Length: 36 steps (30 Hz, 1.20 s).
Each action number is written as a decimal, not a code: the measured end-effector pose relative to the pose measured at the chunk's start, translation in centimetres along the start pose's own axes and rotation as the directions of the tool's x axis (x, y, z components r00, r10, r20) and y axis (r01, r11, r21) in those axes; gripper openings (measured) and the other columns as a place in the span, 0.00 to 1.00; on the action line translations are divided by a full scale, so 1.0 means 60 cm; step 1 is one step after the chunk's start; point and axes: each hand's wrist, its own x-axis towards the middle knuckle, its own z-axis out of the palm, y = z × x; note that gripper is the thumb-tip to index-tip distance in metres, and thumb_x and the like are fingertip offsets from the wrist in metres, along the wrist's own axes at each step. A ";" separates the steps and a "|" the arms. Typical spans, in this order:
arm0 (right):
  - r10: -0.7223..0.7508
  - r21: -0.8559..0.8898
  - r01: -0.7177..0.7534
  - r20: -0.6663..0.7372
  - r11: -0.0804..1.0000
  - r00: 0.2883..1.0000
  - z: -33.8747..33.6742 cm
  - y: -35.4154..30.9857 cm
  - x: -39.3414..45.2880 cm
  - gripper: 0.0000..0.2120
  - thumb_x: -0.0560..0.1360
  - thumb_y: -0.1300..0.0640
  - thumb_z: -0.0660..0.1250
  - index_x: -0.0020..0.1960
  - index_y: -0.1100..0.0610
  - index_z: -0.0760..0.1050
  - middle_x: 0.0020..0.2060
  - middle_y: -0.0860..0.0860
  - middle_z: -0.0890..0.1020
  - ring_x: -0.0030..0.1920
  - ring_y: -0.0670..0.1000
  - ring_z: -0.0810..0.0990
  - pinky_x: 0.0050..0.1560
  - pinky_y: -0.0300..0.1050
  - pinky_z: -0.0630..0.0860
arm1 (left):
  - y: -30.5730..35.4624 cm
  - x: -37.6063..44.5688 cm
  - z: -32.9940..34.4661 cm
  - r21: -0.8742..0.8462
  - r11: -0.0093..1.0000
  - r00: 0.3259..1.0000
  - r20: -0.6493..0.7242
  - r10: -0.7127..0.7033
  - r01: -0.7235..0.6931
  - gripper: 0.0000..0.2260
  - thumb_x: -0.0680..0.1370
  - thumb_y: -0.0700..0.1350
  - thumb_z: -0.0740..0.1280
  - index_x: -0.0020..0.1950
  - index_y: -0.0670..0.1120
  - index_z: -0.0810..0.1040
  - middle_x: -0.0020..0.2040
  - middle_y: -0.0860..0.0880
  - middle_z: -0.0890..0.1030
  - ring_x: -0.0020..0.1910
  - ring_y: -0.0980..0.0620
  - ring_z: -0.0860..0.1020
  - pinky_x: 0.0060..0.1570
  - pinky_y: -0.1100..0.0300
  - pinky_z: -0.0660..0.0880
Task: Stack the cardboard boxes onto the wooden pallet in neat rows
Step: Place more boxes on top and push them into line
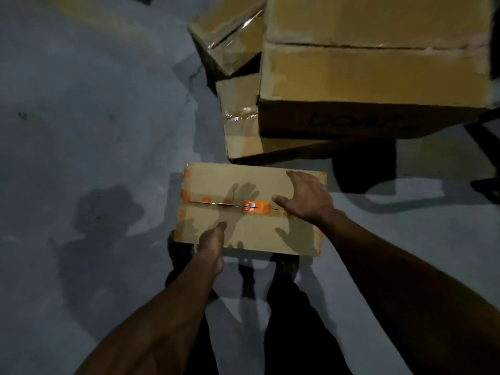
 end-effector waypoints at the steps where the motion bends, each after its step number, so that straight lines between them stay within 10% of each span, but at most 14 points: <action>1: -0.021 -0.026 0.021 0.011 0.999 1.000 0.016 0.015 0.026 0.40 0.75 0.34 0.66 0.78 0.54 0.60 0.75 0.55 0.68 0.74 0.58 0.65 0.72 0.54 0.64 | -0.019 0.026 0.010 -0.078 0.995 0.998 -0.012 -0.065 0.064 0.28 0.80 0.54 0.67 0.74 0.40 0.69 0.69 0.44 0.73 0.63 0.39 0.75 0.60 0.51 0.73; 6: -0.109 -0.094 0.115 0.065 0.989 0.992 0.102 0.066 0.146 0.39 0.72 0.32 0.68 0.75 0.52 0.65 0.71 0.56 0.72 0.70 0.60 0.69 0.67 0.54 0.68 | -0.077 0.126 0.065 -0.385 0.901 0.978 0.027 -0.205 0.200 0.29 0.81 0.55 0.65 0.78 0.44 0.64 0.77 0.45 0.66 0.73 0.43 0.69 0.70 0.53 0.65; 15: -0.172 -0.104 0.182 0.099 0.978 0.980 0.201 0.101 0.291 0.45 0.71 0.33 0.70 0.78 0.55 0.60 0.75 0.57 0.68 0.73 0.61 0.66 0.71 0.59 0.66 | -0.152 0.283 0.135 -0.708 0.674 0.970 0.066 -0.232 0.209 0.23 0.79 0.60 0.65 0.68 0.47 0.74 0.62 0.46 0.80 0.46 0.44 0.80 0.33 0.49 0.74; 21: -0.161 -0.150 0.176 0.107 0.973 0.981 0.223 0.107 0.333 0.46 0.68 0.28 0.69 0.74 0.56 0.64 0.69 0.59 0.72 0.67 0.63 0.71 0.64 0.58 0.72 | -0.188 0.329 0.177 -0.811 0.529 0.968 0.209 -0.138 0.250 0.27 0.79 0.65 0.62 0.70 0.48 0.76 0.65 0.43 0.80 0.64 0.38 0.76 0.67 0.40 0.71; 28: -0.181 -0.285 0.181 0.027 0.941 0.983 0.233 0.066 0.331 0.45 0.71 0.29 0.68 0.75 0.58 0.62 0.70 0.60 0.69 0.68 0.63 0.68 0.65 0.54 0.67 | -0.179 0.359 0.141 -0.775 0.604 0.982 0.139 -0.125 0.186 0.33 0.74 0.66 0.66 0.72 0.49 0.72 0.68 0.45 0.77 0.65 0.42 0.77 0.65 0.41 0.73; 33: -0.175 -0.239 0.179 0.037 0.954 0.984 0.245 0.003 0.314 0.44 0.72 0.30 0.67 0.73 0.61 0.63 0.68 0.61 0.69 0.67 0.62 0.67 0.64 0.54 0.68 | -0.122 0.407 0.034 -0.745 0.660 0.994 0.034 -0.108 0.098 0.29 0.71 0.62 0.71 0.68 0.48 0.75 0.61 0.45 0.82 0.55 0.41 0.82 0.33 0.46 0.81; 36: -0.134 -0.123 0.140 0.061 0.982 0.989 0.284 -0.023 0.297 0.42 0.73 0.33 0.68 0.72 0.63 0.64 0.67 0.62 0.70 0.67 0.63 0.68 0.65 0.52 0.67 | -0.082 0.433 -0.037 -0.678 0.728 0.982 -0.186 -0.038 -0.101 0.27 0.69 0.55 0.76 0.64 0.46 0.78 0.58 0.44 0.83 0.52 0.43 0.83 0.35 0.49 0.83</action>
